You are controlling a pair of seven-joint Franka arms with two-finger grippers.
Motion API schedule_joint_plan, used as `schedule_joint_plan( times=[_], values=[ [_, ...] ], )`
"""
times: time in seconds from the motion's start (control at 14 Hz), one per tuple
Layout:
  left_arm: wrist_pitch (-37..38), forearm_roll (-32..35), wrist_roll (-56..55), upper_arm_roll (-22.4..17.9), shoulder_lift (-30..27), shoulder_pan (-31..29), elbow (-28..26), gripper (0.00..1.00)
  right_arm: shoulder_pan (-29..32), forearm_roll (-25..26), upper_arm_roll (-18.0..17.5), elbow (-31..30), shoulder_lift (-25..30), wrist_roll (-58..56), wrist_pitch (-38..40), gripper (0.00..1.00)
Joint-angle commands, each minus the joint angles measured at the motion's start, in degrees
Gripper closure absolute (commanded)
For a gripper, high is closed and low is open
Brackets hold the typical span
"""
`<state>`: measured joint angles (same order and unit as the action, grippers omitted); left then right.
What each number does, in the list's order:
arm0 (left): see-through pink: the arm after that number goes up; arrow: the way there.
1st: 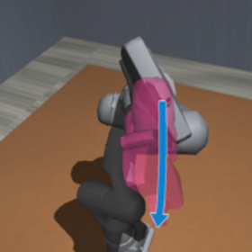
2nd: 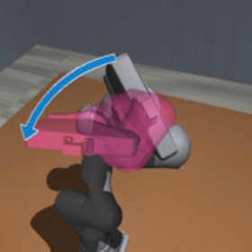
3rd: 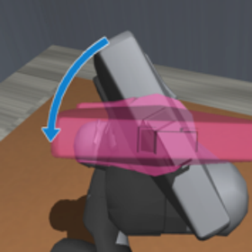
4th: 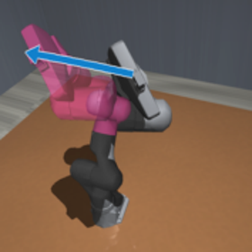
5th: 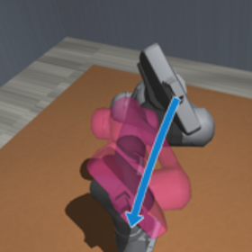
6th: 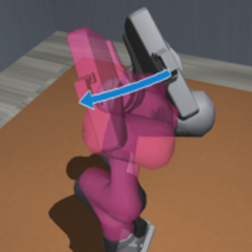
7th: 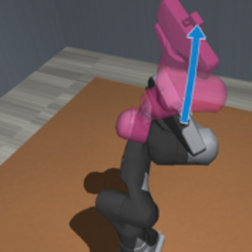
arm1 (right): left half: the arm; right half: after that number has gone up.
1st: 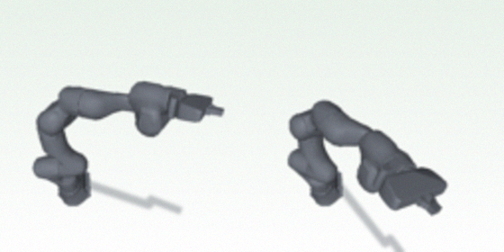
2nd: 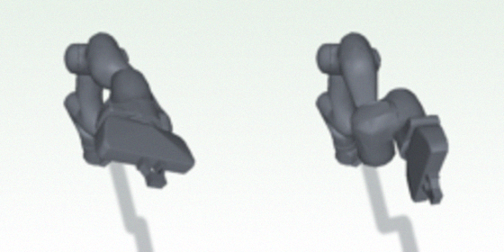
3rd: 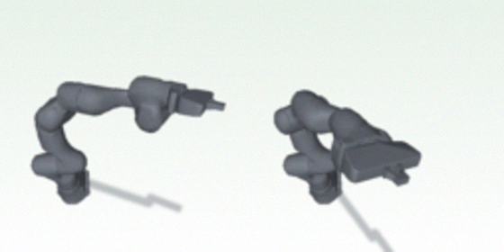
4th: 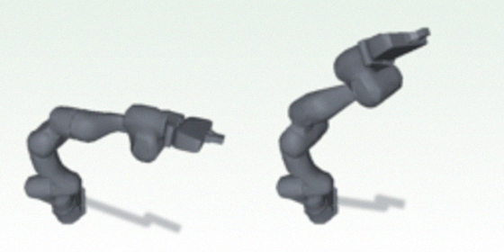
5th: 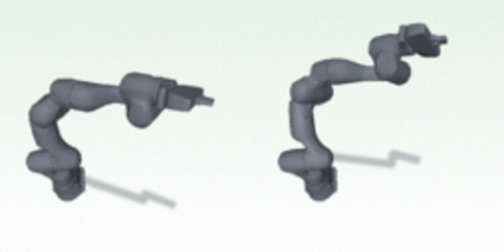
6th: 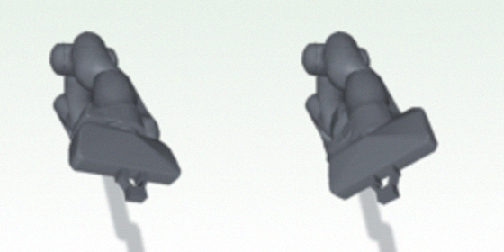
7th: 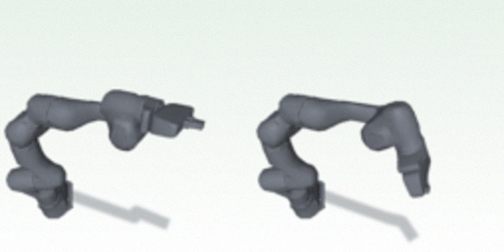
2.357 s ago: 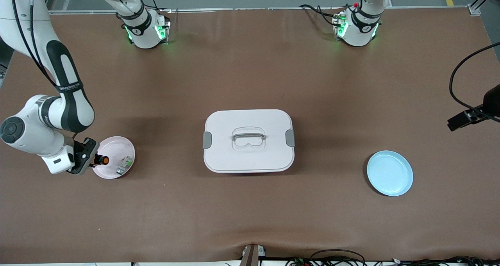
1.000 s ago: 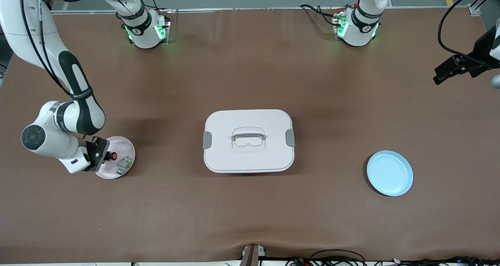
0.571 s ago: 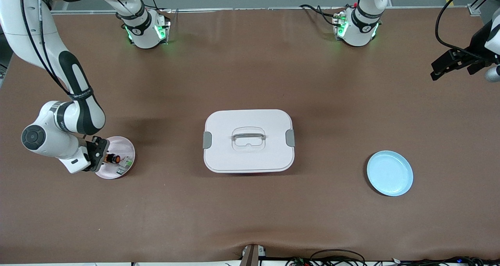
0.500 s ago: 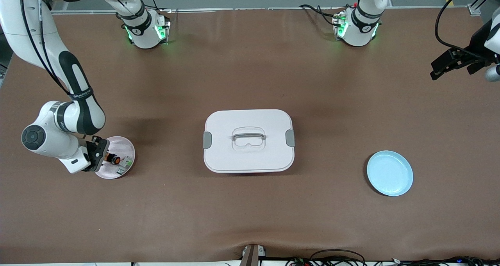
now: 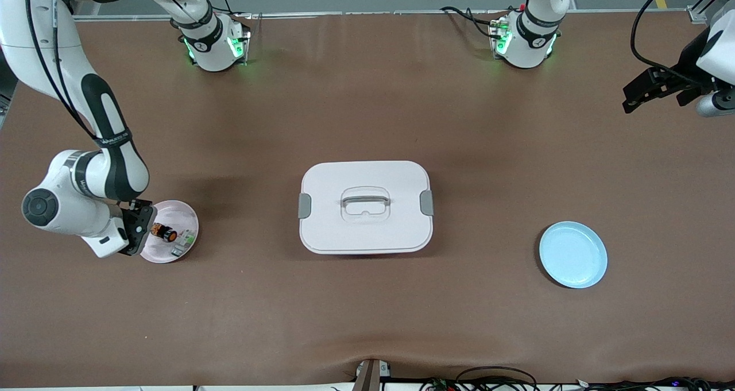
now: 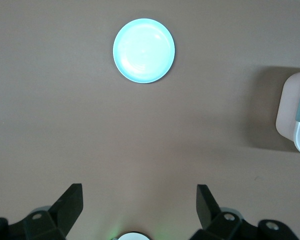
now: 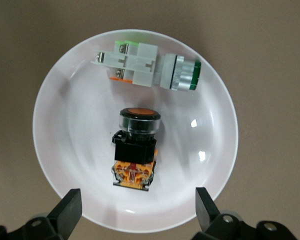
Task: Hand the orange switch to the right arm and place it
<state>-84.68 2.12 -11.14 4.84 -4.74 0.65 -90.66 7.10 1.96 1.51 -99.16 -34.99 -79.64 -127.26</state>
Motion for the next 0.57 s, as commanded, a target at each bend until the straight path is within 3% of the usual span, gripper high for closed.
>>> schedule_joint_plan(
  times=[0.0, 0.14, 0.5],
  values=[
    [0.8, -1.0, 1.0, 1.0, -2.8, -0.3, -1.5, 0.0, 1.0, 0.1, -0.8, 4.0, 0.6, 7.1, 7.1, 0.0],
    [0.8, -0.9, 1.7, 1.0, -2.7, -0.5, -1.5, 0.0, 0.7, 0.1, -0.8, 4.5, 1.1, 15.1, 9.7, 0.0],
    [1.3, -0.9, 1.8, 1.0, -2.7, -0.6, -1.5, 0.0, 0.3, 0.0, -1.0, 4.5, 4.3, 49.3, 13.4, 0.0]
  ],
)
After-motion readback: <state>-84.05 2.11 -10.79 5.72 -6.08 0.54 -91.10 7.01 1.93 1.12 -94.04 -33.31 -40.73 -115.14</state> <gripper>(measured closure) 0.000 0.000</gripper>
